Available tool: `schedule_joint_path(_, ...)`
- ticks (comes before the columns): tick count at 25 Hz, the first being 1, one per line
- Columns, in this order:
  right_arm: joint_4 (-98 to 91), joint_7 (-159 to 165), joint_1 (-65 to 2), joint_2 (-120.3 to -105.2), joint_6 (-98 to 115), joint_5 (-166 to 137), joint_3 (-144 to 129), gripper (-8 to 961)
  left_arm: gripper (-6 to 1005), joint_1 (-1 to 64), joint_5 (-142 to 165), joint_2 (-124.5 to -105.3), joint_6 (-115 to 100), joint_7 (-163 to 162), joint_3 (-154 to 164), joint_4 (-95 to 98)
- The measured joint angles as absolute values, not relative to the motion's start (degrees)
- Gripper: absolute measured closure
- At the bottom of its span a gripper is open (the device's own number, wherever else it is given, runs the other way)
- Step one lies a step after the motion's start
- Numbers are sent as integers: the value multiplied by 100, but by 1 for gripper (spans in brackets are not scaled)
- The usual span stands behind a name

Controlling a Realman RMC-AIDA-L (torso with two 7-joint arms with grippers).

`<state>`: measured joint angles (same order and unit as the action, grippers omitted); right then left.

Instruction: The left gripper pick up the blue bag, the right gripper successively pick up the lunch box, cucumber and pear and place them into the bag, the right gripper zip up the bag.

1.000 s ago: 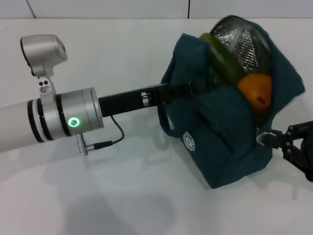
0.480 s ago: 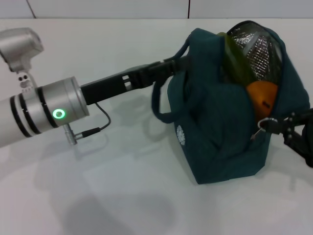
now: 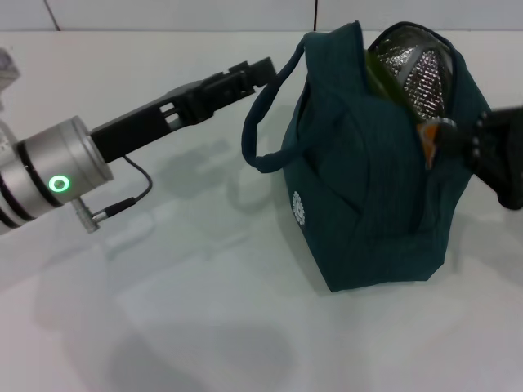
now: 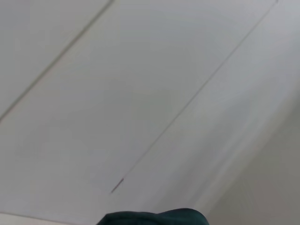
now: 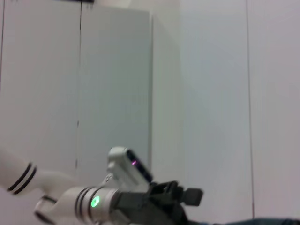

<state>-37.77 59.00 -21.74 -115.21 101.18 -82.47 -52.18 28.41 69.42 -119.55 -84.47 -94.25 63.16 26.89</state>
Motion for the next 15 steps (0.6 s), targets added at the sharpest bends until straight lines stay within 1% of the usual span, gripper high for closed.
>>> schedule_joint_path(9, -3940, 6100, -2357, -11521, 9885, -8388, -5336, 942, 108, 2582, 6827, -11941, -8613, -9288, 6070, 2707)
schedule_joint_path(15, -3946, 6125, -2550, -11518, 9774, -8344, -5480, 941, 111, 2546, 6803, -11933, -8729, -9248, 6035, 2706)
